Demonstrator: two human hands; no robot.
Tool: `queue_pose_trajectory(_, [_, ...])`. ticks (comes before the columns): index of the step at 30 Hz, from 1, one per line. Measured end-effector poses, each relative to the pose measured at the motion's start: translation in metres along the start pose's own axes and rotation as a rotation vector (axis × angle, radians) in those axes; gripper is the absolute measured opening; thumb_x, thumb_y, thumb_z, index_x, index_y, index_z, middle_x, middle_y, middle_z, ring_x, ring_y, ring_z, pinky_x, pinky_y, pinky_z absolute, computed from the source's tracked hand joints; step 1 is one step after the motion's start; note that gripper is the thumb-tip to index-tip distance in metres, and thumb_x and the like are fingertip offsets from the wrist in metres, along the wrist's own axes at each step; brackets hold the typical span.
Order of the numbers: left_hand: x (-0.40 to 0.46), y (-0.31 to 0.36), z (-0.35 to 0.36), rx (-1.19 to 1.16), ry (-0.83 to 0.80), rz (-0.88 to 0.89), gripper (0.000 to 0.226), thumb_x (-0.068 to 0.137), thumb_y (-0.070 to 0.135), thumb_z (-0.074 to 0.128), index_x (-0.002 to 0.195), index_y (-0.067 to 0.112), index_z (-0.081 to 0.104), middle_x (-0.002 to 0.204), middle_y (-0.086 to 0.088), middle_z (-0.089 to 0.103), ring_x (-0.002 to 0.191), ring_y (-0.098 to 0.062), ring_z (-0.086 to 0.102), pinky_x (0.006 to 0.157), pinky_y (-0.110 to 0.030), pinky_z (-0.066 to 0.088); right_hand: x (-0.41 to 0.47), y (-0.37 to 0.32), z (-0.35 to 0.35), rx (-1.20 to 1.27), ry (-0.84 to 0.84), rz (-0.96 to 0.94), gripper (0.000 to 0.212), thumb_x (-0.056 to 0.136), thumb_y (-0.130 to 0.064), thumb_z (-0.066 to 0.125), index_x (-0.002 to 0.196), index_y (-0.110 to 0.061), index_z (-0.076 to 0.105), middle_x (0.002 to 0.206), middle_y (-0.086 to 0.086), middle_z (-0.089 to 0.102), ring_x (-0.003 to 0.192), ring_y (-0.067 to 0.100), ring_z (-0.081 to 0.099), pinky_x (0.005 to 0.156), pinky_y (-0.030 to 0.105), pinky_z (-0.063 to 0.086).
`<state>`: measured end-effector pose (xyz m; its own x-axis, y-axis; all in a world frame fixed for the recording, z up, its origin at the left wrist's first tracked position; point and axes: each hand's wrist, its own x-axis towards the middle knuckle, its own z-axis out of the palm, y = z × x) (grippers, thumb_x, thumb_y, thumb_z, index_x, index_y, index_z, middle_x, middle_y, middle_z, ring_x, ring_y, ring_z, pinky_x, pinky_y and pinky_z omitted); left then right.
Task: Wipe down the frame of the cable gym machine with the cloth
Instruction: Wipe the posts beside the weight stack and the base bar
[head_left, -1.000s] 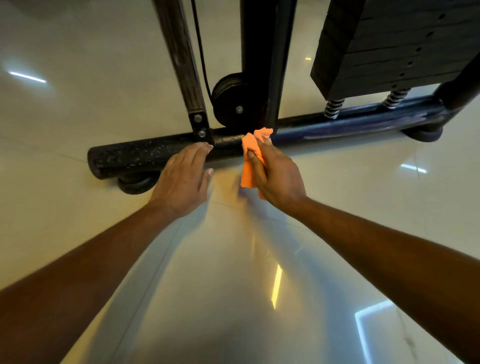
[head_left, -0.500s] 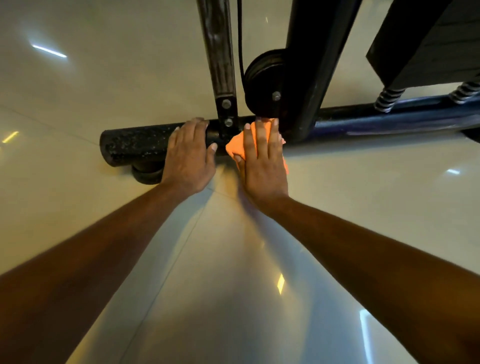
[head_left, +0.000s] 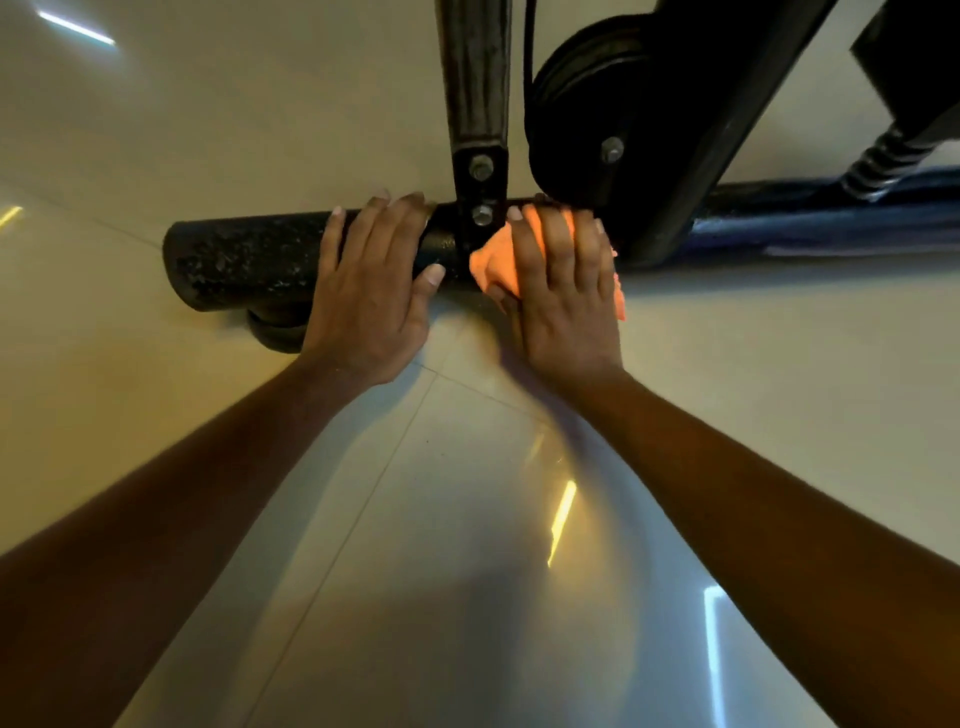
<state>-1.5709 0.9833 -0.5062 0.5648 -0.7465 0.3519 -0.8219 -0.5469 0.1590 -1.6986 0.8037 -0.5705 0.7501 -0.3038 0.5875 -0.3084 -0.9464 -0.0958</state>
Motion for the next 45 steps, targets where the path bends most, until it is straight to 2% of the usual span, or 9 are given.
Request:
queue_pose_trajectory(7, [0.003,-0.006,0.001,0.000,0.003,0.024,0.053,0.110,0.036,0.042,0.157,0.012,0.042,0.162,-0.008,0.046,0.156,-0.029,0.036,0.128,-0.060,0.018,0.031,-0.061,-0.006,0.174,0.122,0.437,0.049,0.113,-0.036,0.046,0.151,-0.007,0.053,0.152,0.023,0.051,0.150,0.046,0.036,0.132,0.058,0.018])
queue_pose_trajectory(13, [0.000,-0.004,0.001,0.030,0.001,0.024,0.054,0.110,0.035,0.041,0.158,0.012,0.039,0.164,-0.009,0.043,0.157,-0.030,0.033,0.130,-0.060,0.016,0.009,-0.005,-0.020,0.076,-0.096,0.011,0.065,0.116,-0.044,0.047,0.169,-0.009,0.032,0.168,0.018,0.038,0.156,0.044,0.032,0.133,0.055,0.020])
queue_pose_trajectory(19, [-0.008,0.010,-0.002,0.027,-0.045,-0.043,0.061,0.113,0.036,0.041,0.168,0.015,0.026,0.175,-0.005,0.027,0.164,-0.028,0.018,0.133,-0.058,0.006,0.015,-0.002,-0.053,0.222,-0.219,0.067,0.064,0.111,-0.024,0.058,0.169,-0.021,0.032,0.172,0.010,0.036,0.156,0.039,0.037,0.120,0.057,0.046])
queue_pose_trajectory(22, [-0.015,0.018,-0.015,-0.047,-0.116,-0.091,0.063,0.114,0.038,0.039,0.171,0.018,0.021,0.179,-0.002,0.018,0.166,-0.025,0.008,0.134,-0.054,0.002,0.011,-0.004,-0.086,0.363,-0.321,0.158,0.057,0.111,-0.028,0.057,0.163,-0.025,0.033,0.163,0.014,0.048,0.134,0.037,0.062,0.091,0.049,0.059])
queue_pose_trajectory(25, [-0.021,0.019,-0.041,-0.181,-0.198,-0.140,0.060,0.115,0.037,0.041,0.170,0.017,0.027,0.178,-0.003,0.023,0.166,-0.024,0.013,0.133,-0.050,0.010,0.005,-0.013,-0.114,0.489,-0.400,0.210,0.037,0.115,-0.036,0.051,0.149,-0.025,0.041,0.121,0.010,0.072,0.096,0.030,0.074,0.078,0.046,0.059])
queue_pose_trajectory(30, [-0.046,0.007,-0.084,-0.233,-0.248,-0.268,0.057,0.114,0.039,0.045,0.165,0.015,0.037,0.169,-0.008,0.039,0.155,-0.029,0.038,0.126,-0.051,0.033,0.013,-0.042,-0.144,0.609,-0.281,0.317,0.032,0.112,-0.043,0.058,0.135,-0.022,0.062,0.115,-0.004,0.070,0.101,0.015,0.067,0.081,0.031,0.050])
queue_pose_trajectory(36, [-0.072,-0.022,-0.109,-0.206,-0.254,-0.275,0.063,0.108,0.043,0.058,0.162,0.015,0.043,0.164,-0.008,0.047,0.149,-0.030,0.046,0.121,-0.047,0.040,0.026,-0.080,-0.147,0.622,-0.289,0.239,0.032,0.111,-0.045,0.058,0.134,-0.025,0.070,0.119,-0.001,0.076,0.105,0.017,0.069,0.092,0.041,0.058])
queue_pose_trajectory(40, [-0.065,-0.037,-0.104,-0.137,-0.233,-0.236,0.065,0.104,0.047,0.059,0.161,0.017,0.046,0.165,-0.007,0.048,0.153,-0.029,0.043,0.124,-0.052,0.035,0.043,-0.094,-0.140,0.625,-0.276,0.215,0.032,0.112,-0.040,0.058,0.137,-0.024,0.070,0.121,0.002,0.075,0.110,0.020,0.068,0.093,0.036,0.053])
queue_pose_trajectory(45, [-0.051,-0.053,-0.084,-0.015,-0.146,-0.285,0.066,0.105,0.053,0.052,0.165,0.027,0.039,0.171,-0.012,0.030,0.158,-0.035,0.029,0.126,-0.066,0.025,0.065,-0.104,-0.114,0.488,-0.269,0.022,0.034,0.113,-0.032,0.054,0.147,-0.028,0.059,0.133,0.001,0.070,0.116,0.025,0.069,0.097,0.052,0.060])
